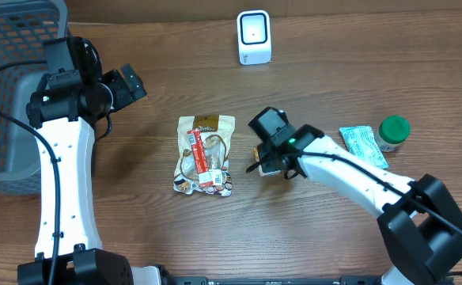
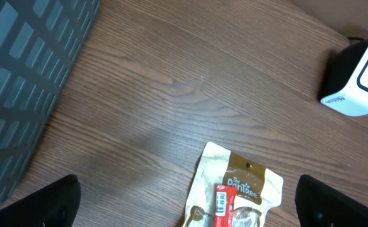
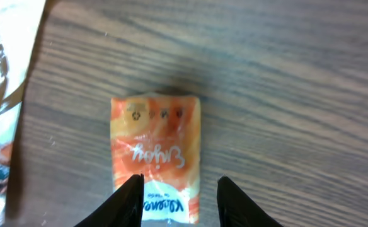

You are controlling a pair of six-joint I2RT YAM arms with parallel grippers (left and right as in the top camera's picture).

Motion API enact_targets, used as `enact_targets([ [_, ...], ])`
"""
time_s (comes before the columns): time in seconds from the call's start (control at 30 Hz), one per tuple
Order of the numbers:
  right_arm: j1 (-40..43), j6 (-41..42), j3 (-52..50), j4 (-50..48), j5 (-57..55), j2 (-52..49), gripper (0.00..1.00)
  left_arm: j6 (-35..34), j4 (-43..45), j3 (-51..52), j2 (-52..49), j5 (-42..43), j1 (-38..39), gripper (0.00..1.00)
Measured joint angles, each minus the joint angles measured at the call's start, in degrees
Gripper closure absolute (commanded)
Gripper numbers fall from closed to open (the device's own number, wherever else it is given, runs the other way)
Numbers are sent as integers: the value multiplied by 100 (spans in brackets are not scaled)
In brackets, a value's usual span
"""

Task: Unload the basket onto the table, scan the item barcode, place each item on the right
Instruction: 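Lower the right gripper around the orange pack and close it, then lift the orange pack and pull it rightward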

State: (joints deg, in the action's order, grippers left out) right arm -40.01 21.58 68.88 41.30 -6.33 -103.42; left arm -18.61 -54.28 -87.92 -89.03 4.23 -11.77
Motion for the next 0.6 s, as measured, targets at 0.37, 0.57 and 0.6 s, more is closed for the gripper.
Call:
enact_targets([
  [0.37,136,-103,0,17,809,0,68,0,0,0,0,0,0,0],
  [0.57,136,-109,0,22,866,-11,73,0,0,0,0,0,0,0],
  [0.6,136,-109,0,24,866,-17,73,0,0,0,0,0,0,0],
])
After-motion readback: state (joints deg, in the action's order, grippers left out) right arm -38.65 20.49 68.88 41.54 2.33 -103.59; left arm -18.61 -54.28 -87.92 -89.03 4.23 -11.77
